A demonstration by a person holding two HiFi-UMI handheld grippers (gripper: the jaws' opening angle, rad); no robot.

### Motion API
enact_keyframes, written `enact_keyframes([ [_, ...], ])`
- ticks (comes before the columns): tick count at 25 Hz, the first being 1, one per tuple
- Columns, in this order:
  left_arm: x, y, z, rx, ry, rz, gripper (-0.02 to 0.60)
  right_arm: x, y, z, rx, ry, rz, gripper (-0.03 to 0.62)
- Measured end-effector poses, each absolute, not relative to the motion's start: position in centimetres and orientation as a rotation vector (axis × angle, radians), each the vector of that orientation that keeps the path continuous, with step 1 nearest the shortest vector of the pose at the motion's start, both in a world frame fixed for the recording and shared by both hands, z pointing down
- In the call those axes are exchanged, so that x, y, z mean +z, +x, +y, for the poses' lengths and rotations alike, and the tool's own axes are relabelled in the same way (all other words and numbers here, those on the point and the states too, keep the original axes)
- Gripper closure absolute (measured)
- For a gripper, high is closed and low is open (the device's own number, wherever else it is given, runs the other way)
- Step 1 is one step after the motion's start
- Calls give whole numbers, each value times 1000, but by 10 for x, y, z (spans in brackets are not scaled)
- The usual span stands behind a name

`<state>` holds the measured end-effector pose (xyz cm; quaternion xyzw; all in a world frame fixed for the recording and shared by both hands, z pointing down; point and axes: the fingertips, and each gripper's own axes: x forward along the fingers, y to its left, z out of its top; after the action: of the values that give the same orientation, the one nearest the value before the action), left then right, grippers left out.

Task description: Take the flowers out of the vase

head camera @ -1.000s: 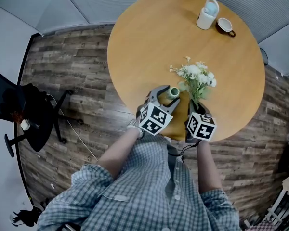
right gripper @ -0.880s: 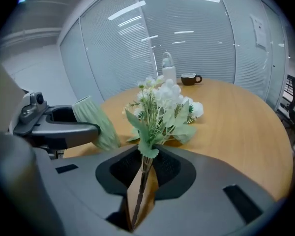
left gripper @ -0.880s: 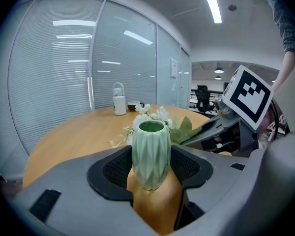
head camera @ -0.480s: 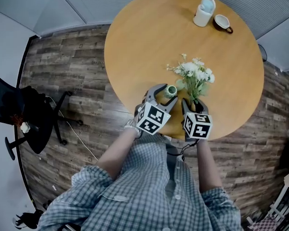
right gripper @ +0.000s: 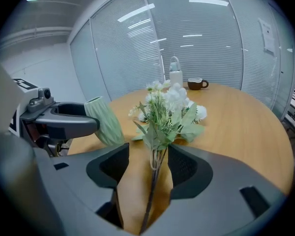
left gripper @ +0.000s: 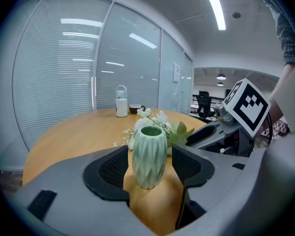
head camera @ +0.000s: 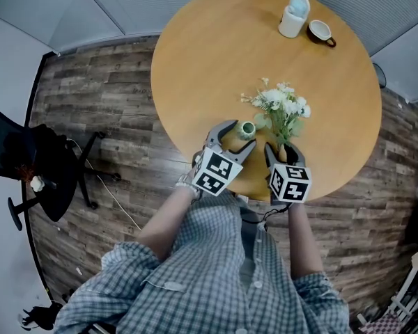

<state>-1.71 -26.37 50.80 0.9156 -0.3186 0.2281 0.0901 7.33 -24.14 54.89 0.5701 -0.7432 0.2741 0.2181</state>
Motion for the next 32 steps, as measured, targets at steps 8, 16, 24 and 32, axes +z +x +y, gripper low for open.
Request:
enact_keyframes([
  [8,488,-39,-259,652,2729,-1027,305,542,92,-230,761,1623,-2041,376],
  [16,451,-53,-262,580,2762,-1116,358,509,101,-222,731,1692,-2101,378],
  [24,413,-53,-262,537,2763,-1129,524,447,101,-223,656,1801,-2222,561],
  [32,371,-47,-259,456,2809,-1148,572,390,94,-218,477,1811,-2351,583],
])
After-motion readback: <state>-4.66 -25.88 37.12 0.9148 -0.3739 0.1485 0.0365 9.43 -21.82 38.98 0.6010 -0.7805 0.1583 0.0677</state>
